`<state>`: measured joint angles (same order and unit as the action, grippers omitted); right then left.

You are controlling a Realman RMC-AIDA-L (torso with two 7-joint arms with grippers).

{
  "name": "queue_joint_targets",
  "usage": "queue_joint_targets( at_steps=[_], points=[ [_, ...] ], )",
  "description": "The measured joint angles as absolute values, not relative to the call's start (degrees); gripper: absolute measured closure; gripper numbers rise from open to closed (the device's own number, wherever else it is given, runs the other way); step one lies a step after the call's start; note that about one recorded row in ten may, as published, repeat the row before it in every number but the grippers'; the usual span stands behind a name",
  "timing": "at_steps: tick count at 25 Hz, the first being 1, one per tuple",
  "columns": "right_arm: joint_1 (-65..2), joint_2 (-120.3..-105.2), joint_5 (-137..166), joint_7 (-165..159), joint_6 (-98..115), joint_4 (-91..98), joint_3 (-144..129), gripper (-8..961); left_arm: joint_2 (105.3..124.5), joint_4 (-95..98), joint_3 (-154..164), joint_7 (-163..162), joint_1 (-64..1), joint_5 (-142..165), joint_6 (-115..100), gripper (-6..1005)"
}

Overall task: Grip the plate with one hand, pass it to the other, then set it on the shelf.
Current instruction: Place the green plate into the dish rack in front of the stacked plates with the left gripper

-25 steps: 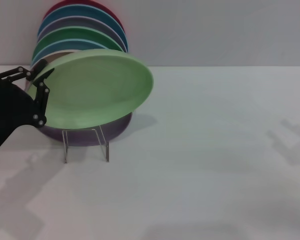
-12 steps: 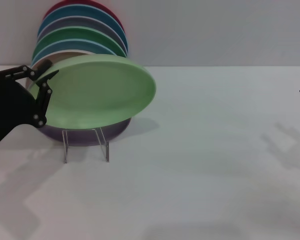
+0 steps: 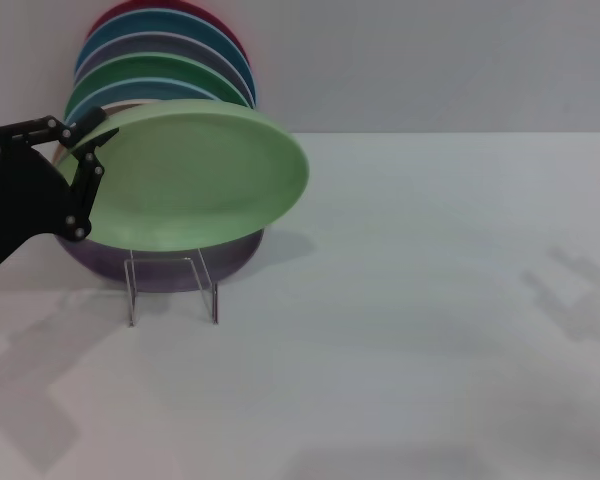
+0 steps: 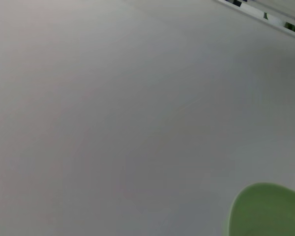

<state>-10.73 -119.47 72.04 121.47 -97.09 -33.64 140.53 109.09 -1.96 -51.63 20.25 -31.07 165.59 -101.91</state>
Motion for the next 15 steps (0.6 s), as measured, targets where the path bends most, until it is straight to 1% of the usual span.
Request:
queue_joint_targets(
  at_steps=[7,15],
  points=[
    [-10.84,-119.44,71.98,121.46,-97.13,-33.67,140.53,367,109.01,-0.81,-51.19,20.03,-31.41,165.59,-101.73,870],
    [-11.09,-119.44,71.98,121.46,-97.13,-33.67,140.53,368,108.16,-0.7,-50.27,20.03,-31.51,165.59,-100.79,857]
  ],
)
